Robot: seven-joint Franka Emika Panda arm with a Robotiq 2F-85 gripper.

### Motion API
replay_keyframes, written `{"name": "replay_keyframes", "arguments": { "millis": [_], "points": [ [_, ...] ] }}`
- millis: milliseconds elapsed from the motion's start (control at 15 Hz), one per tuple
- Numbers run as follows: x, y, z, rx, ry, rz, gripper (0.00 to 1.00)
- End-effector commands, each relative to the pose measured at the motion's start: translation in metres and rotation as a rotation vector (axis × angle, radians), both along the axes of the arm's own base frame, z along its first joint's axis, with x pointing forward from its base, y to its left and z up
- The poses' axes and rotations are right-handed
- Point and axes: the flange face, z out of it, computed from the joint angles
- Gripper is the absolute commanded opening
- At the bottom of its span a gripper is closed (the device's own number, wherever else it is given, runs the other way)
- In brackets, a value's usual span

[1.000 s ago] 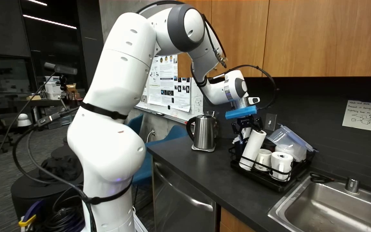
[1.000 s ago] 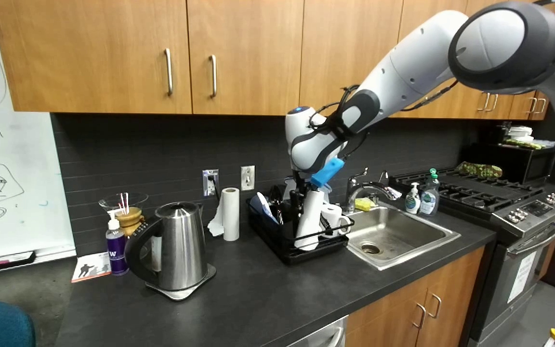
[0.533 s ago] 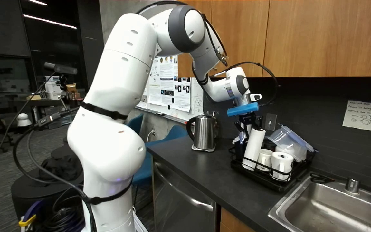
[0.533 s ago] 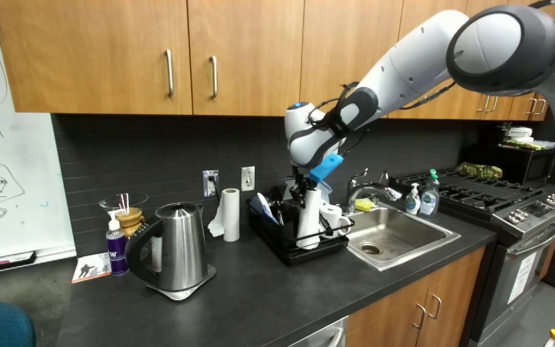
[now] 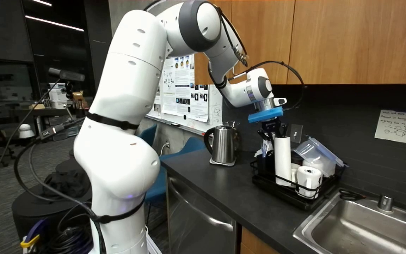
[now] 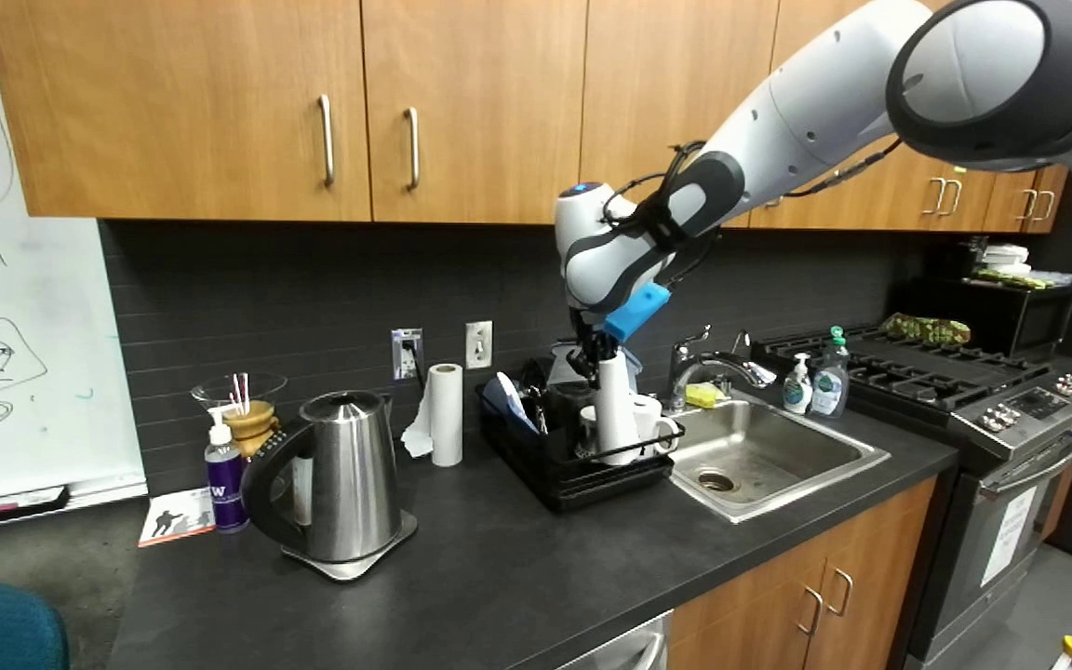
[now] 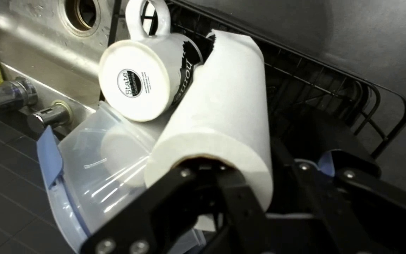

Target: Put the tissue roll on the counter

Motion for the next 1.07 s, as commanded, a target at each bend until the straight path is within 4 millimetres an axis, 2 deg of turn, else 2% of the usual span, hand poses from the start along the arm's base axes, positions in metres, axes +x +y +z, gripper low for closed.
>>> {"name": "replay_keyframes", "arguments": {
  "millis": [0,467,733,1000],
  "points": [
    [-0.030,0.002,0.040,-0.037,-0.049,-0.006,0.07],
    [-0.067,0.014,0.089,-0.079,-0.141,0.003,0.05],
    [-0.081,0.038,0.100,-0.053,-0.157,0.064,0.05],
    [-0.093,0.076,0.099,0.014,-0.159,0.178,0.05]
  ]
}}
